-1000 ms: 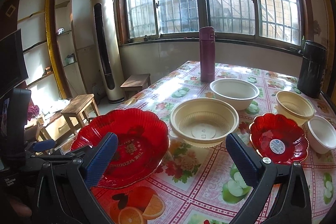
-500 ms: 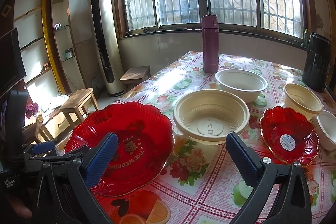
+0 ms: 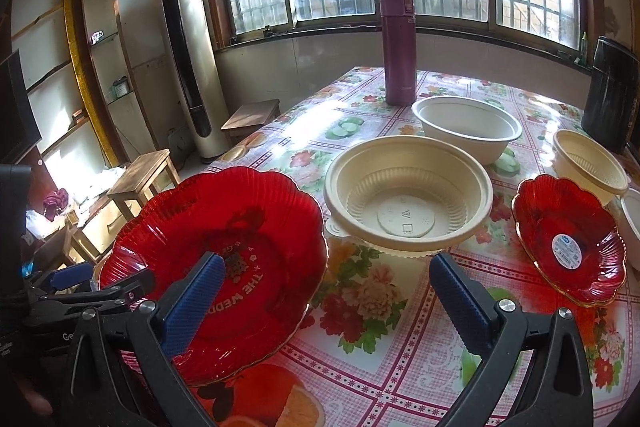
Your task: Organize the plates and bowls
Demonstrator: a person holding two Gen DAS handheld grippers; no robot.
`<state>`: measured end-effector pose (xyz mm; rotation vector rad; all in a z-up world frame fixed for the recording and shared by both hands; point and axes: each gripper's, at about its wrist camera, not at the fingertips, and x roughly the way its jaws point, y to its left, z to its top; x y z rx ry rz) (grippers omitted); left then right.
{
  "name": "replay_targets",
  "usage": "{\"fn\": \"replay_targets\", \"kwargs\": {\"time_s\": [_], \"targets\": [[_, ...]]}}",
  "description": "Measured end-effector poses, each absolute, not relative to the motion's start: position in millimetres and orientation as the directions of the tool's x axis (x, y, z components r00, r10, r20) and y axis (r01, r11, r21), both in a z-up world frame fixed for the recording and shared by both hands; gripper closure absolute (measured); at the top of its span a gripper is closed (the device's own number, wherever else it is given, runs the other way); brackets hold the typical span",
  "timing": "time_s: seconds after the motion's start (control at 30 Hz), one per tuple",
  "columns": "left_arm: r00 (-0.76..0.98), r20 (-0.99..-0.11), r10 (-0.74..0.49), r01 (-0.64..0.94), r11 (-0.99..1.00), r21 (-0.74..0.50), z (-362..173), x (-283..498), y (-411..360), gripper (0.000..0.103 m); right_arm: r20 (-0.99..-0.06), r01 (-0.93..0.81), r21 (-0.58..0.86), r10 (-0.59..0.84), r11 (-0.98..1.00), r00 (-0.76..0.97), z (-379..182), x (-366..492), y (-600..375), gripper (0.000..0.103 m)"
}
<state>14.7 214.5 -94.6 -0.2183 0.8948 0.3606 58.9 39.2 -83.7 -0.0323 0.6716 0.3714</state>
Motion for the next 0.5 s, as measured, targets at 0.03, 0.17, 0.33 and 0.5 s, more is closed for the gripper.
{"fn": "replay_targets", "kwargs": {"time_s": [0.03,0.17,0.33,0.5], "targets": [[0.567,-0.795,0.215,-0.395,0.918,-0.034,-95.7,15.8,215.2,0.005,-0.62,-0.346,0.095,0.328,0.933,0.713,-85.1,60.8,39.9,0.004],[0.543,-0.821,0.177,-0.381,0.923,-0.053,-101.8,21.1,217.2,0.027,-0.662,-0.332,0.112,0.319,0.937,0.678,-93.3,72.1,42.1,0.02],[0.528,-0.827,0.195,-0.376,0.926,-0.022,-103.2,25.6,215.0,0.052,-0.741,-0.3,0.196,0.341,0.934,0.579,-112.6,92.9,39.9,0.055],[0.525,-0.831,0.184,-0.355,0.935,-0.018,-105.3,29.8,212.1,0.077,-0.75,-0.313,0.24,0.38,0.919,0.54,-119.3,98.5,43.9,0.082]]}}
